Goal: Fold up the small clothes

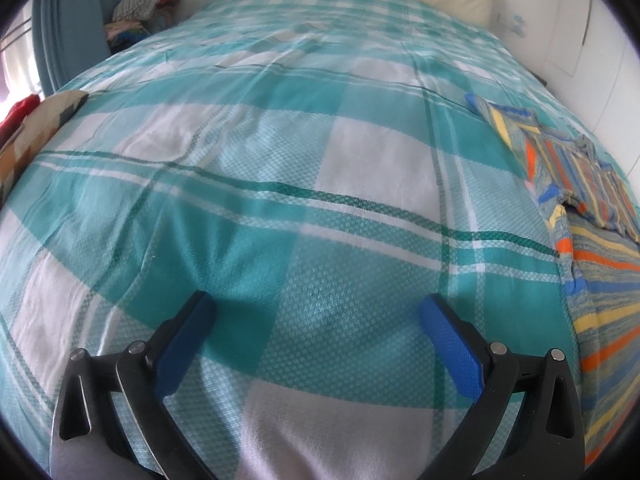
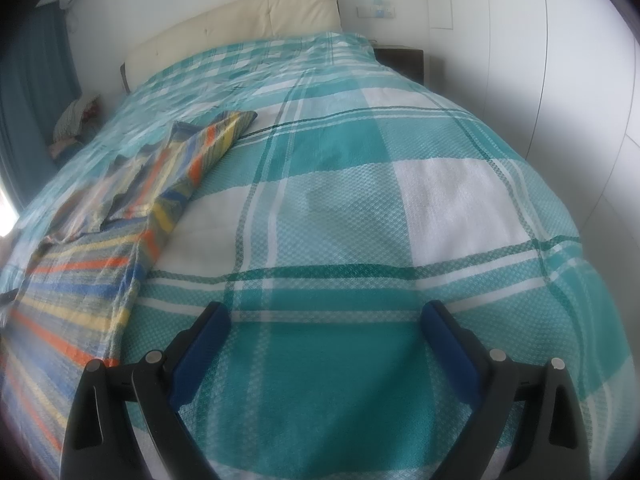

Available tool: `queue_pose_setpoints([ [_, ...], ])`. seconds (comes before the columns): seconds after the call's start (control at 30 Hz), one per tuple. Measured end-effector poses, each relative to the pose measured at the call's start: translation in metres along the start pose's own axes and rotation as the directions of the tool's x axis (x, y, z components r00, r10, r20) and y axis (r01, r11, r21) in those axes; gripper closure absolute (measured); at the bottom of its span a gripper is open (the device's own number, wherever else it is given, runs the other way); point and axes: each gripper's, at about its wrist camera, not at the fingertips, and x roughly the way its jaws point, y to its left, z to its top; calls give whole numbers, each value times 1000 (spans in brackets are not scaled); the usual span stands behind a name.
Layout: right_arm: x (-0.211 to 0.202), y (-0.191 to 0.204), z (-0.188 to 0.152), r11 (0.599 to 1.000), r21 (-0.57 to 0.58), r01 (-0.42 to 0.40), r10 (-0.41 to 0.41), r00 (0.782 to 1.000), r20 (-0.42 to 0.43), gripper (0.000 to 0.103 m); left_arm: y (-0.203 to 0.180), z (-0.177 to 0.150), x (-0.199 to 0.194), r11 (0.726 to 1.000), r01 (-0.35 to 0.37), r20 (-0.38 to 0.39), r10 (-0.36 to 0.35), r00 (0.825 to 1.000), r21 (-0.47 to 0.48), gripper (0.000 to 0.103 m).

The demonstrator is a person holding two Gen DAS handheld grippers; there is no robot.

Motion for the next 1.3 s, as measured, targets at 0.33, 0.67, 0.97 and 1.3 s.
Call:
queue_pose_setpoints([
  [0.33,0,0,0,1000,1,-2,2,1000,1,7,-2,0,1,1000,-14,-3,14,1000,10,0],
  [0.67,-1,-1,-1,1000,1,-3,3,1000,1,7,-2,0,2,1000,-18,-4,18,1000,12,0],
  [0.97,-1,-1,-1,1000,1,-3,3,1000,2,7,-2,0,2,1000,-19,-4,19,1000,12,0],
  [1.3,-1,-1,-1,1000,1,-4,4,1000,2,7,-3,0,2,1000,-19,-5,19,1000,12,0],
])
